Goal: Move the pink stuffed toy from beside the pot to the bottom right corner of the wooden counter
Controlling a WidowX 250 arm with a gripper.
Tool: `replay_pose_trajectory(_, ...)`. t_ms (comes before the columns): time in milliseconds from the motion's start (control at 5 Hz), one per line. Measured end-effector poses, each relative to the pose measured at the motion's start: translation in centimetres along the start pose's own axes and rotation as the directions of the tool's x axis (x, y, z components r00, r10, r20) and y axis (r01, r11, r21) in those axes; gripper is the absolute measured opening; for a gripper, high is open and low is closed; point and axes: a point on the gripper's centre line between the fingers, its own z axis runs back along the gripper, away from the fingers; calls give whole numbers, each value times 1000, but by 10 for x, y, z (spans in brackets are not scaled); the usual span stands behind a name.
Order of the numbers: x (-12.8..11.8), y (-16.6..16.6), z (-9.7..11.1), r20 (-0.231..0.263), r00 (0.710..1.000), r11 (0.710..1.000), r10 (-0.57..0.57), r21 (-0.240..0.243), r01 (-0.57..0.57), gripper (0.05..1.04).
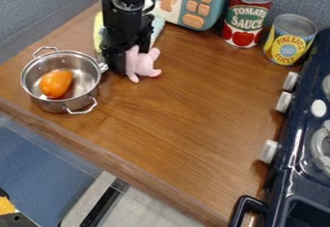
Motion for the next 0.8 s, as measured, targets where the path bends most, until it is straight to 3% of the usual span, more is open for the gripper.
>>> replay_pose_trajectory(200,-10,-5,8,-16,999,999,-32,-24,31,401)
replay_pose_trajectory(400,-18,-8,30,-31,998,996,-59,-64,57,291)
replay_pose_trajectory(800,-65,-6,90,-98,983,972,-157,-194,136,274)
